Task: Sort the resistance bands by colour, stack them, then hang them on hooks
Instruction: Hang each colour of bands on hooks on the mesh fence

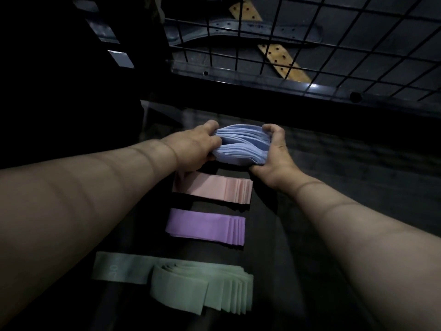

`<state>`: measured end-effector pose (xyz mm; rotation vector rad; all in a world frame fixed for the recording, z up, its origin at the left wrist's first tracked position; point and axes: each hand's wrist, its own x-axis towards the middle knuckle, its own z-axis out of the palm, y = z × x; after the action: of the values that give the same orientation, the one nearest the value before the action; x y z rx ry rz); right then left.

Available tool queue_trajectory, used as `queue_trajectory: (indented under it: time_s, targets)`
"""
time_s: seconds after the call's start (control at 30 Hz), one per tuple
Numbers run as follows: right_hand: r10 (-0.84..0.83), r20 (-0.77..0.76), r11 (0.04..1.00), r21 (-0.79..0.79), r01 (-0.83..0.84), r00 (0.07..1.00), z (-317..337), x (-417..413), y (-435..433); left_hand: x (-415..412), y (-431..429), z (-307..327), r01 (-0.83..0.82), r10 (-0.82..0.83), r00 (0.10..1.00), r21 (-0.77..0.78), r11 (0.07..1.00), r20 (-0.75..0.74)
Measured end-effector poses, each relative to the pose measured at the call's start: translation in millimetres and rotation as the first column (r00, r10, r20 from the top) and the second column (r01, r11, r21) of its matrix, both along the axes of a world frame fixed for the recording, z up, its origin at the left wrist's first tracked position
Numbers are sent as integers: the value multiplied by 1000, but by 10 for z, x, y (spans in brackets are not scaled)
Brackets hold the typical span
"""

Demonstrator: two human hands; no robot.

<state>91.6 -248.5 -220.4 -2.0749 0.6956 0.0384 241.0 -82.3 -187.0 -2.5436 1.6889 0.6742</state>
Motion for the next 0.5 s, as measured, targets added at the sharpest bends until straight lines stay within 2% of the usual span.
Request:
queue_trajectory:
  time_s: [0.23,0.3,0.4,0.5]
  targets:
    - [5,1,1000,-18,-5,1000,21,-19,-91,17,-46,179,45,-45,993,-3,999,106]
    - [24,-20,995,-98,-26,1000,91,5,-98,-10,-92,243,98,-98,986,4,995,133]
    - [209,-78,933,-284,-222,975,367,63,-87,-52,-216,347,150,-152,975,21,988,164]
    - [376,-85,860,-339,-382,922,634,129,-83,-52,-336,473,168,-173,971,43,985,164]
